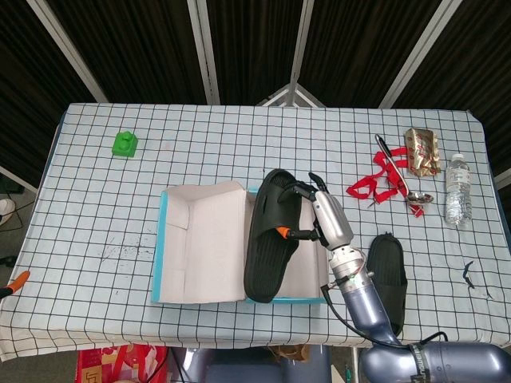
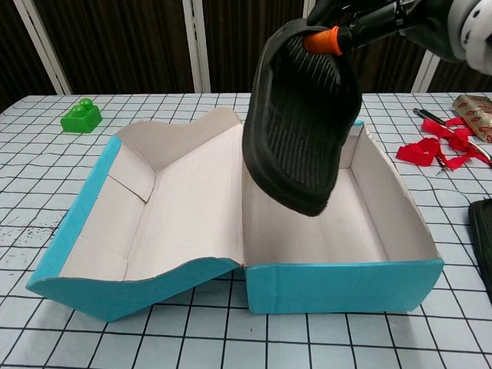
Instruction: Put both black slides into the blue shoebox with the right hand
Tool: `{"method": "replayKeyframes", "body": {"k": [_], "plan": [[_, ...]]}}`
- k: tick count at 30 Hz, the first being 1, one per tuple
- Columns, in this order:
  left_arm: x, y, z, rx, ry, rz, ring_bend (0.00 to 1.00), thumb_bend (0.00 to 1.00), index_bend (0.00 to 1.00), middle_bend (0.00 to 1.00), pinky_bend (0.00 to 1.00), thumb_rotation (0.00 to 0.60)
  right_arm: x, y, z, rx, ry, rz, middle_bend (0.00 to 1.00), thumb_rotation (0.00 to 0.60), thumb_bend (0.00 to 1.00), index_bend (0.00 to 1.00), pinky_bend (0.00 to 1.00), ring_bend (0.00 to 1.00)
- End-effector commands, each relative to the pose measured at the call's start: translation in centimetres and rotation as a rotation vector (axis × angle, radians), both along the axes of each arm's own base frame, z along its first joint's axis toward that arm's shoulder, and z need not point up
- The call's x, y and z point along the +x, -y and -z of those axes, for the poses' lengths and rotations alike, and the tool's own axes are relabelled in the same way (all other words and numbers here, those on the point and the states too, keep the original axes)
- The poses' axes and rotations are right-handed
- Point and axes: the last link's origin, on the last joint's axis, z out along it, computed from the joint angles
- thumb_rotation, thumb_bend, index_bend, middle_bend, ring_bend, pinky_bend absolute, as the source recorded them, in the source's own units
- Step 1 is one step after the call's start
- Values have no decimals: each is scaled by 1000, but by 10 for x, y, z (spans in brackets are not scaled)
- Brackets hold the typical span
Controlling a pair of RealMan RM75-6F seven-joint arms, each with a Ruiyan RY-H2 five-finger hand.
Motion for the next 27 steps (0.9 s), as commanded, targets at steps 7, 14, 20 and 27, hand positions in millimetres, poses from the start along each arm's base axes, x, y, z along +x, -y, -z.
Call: {"method": "replayKeyframes", "body": {"k": [7, 14, 20, 27], "plan": [[-1, -1, 0, 0, -5, -6, 0, 165, 75, 0, 0, 600, -19, 12, 43, -59, 38, -11, 570, 600, 529, 514, 27, 343], [-2, -3, 1, 2, -10, -16, 0, 164, 75, 0, 0, 600, -36, 13, 64, -65, 28, -58, 570, 600, 529, 519, 27, 343], [-2, -3, 2, 1, -15, -18, 0, 165, 75, 0, 0, 600, -48, 9, 75, -37, 35, -67, 570, 600, 528, 519, 27, 344], [-1, -3, 4, -3, -21, -18, 0, 164, 75, 0, 0, 600, -54, 6, 91, -7, 29, -66, 570, 600, 529, 519, 27, 344]]}}
